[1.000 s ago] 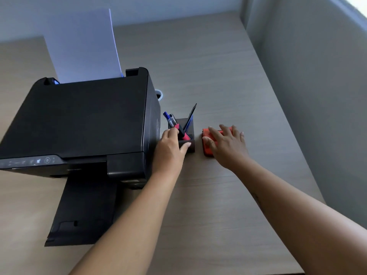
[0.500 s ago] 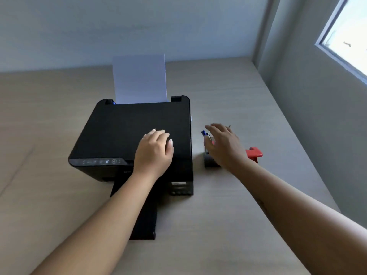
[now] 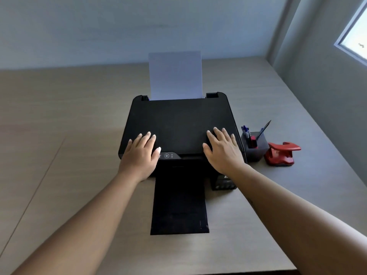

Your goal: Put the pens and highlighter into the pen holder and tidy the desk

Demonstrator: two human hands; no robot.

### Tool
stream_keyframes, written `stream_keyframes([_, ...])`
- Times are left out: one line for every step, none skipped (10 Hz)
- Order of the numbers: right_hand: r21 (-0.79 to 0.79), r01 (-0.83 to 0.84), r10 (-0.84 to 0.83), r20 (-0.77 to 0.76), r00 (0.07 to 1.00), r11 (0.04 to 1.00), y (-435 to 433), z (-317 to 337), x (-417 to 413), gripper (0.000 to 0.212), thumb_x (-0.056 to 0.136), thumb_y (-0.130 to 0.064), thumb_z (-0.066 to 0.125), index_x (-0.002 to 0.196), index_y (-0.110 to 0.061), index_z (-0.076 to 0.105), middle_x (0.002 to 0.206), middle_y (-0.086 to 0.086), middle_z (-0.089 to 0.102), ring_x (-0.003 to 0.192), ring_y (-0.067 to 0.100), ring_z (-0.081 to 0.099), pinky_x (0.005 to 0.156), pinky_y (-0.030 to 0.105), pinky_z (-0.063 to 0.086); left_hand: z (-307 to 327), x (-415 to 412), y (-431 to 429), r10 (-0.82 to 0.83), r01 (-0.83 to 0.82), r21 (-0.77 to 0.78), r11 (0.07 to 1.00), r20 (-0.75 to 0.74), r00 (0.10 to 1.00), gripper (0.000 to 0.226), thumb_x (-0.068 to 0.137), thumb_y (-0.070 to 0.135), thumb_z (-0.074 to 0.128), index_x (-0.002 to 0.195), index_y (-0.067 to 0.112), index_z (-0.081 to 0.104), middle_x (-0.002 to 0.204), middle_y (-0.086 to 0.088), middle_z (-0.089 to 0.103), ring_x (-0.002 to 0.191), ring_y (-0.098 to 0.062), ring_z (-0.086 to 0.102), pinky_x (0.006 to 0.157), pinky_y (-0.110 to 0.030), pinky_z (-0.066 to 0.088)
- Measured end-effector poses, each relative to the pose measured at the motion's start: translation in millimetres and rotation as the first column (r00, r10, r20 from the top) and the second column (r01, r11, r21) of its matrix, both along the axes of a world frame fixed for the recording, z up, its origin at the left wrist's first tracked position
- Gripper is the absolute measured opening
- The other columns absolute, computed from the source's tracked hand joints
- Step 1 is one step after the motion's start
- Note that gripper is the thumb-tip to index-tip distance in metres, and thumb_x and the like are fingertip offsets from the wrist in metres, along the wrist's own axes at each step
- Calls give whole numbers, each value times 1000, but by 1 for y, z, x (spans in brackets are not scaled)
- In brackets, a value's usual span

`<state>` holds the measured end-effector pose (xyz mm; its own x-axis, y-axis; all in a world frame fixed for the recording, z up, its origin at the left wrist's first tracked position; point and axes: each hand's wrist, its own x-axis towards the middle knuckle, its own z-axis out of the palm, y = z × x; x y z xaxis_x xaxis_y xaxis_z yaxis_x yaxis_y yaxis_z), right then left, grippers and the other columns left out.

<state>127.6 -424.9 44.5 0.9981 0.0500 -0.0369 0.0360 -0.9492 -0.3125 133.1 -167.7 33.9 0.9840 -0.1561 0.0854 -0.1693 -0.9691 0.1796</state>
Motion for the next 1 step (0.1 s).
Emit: stream_keyframes([22, 13, -13, 2, 1000, 1000, 1, 4, 1, 57, 99, -43, 34, 150, -19, 25, 162, 6, 19, 150, 28, 7, 122, 49, 7, -4, -2, 4, -13, 14, -34, 999, 27, 1000, 70, 92, 52, 19, 146, 13, 39, 156, -9, 36, 145, -32, 27, 118, -53, 19])
